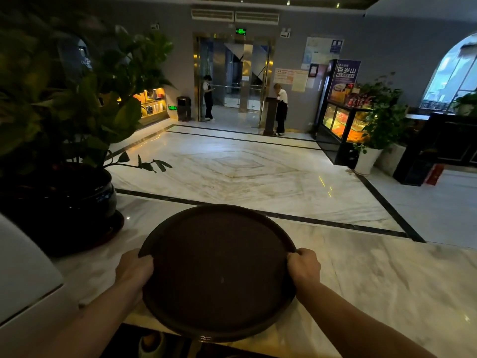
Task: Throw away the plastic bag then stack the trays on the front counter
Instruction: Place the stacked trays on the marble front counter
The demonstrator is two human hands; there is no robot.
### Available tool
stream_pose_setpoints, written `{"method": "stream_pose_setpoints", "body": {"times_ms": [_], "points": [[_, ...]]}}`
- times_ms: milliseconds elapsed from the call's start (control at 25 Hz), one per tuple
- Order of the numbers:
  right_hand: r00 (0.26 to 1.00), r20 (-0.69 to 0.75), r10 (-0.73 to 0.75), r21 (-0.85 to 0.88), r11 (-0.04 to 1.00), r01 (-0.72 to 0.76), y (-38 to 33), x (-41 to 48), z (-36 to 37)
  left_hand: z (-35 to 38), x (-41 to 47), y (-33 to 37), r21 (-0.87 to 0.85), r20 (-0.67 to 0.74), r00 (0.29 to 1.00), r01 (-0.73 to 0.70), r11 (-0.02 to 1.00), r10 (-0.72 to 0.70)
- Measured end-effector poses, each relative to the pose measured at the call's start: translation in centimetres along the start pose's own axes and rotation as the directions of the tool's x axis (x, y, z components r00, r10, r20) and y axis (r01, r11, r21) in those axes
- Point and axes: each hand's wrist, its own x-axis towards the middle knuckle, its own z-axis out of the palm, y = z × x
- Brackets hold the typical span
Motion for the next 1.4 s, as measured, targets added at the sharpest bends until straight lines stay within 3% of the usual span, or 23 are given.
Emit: {"method": "stream_pose_setpoints", "body": {"times_ms": [440,920,1400], "points": [[0.999,-0.029,-0.037,-0.039,0.999,0.036,0.5,0.3,0.0,0.8,0.3,-0.5,0.041,-0.034,0.999,0.018,0.999,-0.017],[0.990,-0.058,-0.127,-0.070,0.990,0.123,0.9,0.3,0.3,1.8,0.8,-0.5,0.060,-0.068,0.996,-0.052,0.997,0.056],[0.992,-0.059,-0.107,-0.092,0.991,0.101,0.5,1.4,1.3,1.7,1.9,0.1,0.281,-0.078,0.989,-0.096,0.955,0.123]]}}
